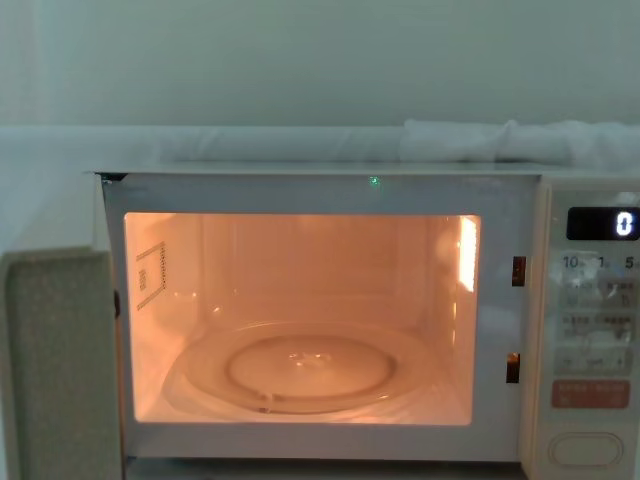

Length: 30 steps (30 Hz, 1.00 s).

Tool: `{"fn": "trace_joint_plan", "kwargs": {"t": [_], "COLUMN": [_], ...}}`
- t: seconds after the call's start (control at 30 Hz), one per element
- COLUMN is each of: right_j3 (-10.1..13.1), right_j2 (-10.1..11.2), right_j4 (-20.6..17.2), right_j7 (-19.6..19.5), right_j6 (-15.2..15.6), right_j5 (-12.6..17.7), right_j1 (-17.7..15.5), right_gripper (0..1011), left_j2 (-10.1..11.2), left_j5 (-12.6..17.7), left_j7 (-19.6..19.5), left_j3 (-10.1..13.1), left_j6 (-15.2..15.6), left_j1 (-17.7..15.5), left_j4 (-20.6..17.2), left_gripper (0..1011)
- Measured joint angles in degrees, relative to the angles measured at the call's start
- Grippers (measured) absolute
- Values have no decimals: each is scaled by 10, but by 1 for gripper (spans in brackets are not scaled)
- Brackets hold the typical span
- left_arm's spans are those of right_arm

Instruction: Press the button to open the microwave door with one hand; close the microwave door with the other hand.

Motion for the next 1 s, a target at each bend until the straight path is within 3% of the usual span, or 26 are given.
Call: {"fn": "trace_joint_plan", "kwargs": {"t": [0.33, 0.6, 1.0], "right_j3": [0, 0, 0], "right_j2": [0, 0, 0], "right_j4": [0, 0, 0], "right_j7": [0, 0, 0], "right_j6": [0, 0, 0], "right_j5": [0, 0, 0], "right_j1": [0, 0, 0], "right_gripper": [1000, 1000, 1000], "left_j2": [12, 44, 100], "left_j5": [-13, -62, -135], "left_j7": [-27, -79, -150], "left_j3": [-45, -81, -87], "left_j6": [25, 40, 59], "left_j1": [15, 22, 24], "left_j4": [-49, -72, -84], "left_gripper": [0, 0, 0]}}
